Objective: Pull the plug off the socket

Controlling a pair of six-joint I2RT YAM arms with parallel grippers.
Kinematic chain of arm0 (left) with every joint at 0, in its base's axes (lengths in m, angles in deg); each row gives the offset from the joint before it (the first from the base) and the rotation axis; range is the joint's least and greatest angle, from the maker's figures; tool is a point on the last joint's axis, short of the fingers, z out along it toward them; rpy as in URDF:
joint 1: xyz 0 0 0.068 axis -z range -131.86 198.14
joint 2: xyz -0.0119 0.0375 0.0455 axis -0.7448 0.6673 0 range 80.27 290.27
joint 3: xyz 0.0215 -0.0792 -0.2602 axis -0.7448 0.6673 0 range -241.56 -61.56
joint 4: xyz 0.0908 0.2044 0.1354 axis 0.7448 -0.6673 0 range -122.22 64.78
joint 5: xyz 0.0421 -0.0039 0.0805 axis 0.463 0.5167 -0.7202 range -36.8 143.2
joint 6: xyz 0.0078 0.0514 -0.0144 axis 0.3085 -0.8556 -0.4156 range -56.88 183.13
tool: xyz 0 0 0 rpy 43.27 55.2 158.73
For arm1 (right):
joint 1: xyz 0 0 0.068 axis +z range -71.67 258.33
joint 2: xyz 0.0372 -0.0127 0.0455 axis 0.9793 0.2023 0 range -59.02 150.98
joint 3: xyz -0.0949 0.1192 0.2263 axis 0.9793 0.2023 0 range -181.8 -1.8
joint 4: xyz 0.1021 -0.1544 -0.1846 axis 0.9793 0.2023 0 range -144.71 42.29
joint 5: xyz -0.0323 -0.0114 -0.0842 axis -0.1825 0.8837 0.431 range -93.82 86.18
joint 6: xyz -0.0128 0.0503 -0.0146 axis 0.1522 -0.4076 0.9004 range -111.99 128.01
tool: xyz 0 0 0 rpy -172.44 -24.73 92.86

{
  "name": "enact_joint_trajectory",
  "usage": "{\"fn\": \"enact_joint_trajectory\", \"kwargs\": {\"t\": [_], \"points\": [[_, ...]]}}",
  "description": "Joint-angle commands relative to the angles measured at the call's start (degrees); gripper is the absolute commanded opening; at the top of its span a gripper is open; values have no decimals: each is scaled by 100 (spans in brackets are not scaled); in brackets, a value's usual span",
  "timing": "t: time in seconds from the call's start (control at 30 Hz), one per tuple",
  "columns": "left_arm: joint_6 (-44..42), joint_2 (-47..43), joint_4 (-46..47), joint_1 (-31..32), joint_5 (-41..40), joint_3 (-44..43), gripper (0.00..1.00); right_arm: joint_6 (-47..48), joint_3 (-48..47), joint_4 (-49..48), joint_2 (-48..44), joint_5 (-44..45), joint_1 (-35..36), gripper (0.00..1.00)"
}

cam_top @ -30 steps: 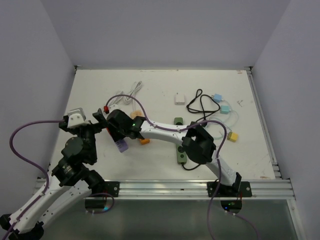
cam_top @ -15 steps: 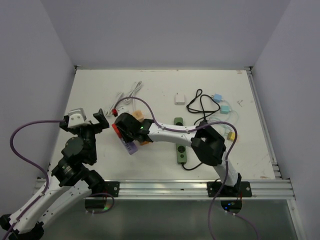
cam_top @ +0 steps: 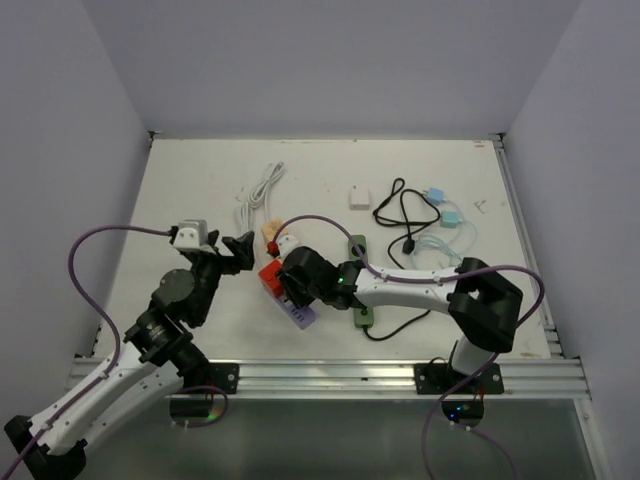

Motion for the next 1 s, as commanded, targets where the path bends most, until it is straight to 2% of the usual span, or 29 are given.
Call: {"fn": "enact_joint_trajectory", "kwargs": {"t": [0.0, 0.03, 0.07, 0.17, 0.3, 0.37, 0.53, 0.63, 0.97], "points": [[414, 11, 835, -23, 824, 779, 85, 239, 491, -429, -372, -316, 25, 0], [423, -7, 1193, -23, 1051, 963, 82, 248, 536, -473, -425, -334, 25, 0], [397, -16, 1380, -23, 1158, 1296, 75, 283, 597, -474, -478, -325, 25, 0], [432, 45, 1899, -23, 1395, 1798, 66, 318, 694, -456, -619, -316, 25, 0], [266, 151, 2724, -23, 1765, 2291, 54, 345, 703, -368, -680, -307, 16, 0], [178, 343, 2831, -23, 1713, 2406, 46, 354, 686, -351, -672, -316, 25, 0], [-103, 678, 3182, -23, 2090, 2529, 47, 345, 712, -350, -707, -316, 7, 0], [-226, 731, 3507, -23, 2380, 2652, 50, 301, 782, -394, -777, -307, -28, 0], [-333, 1355, 4203, -14, 2662, 3013, 57, 231, 782, -368, -900, -386, -37, 0]]}}
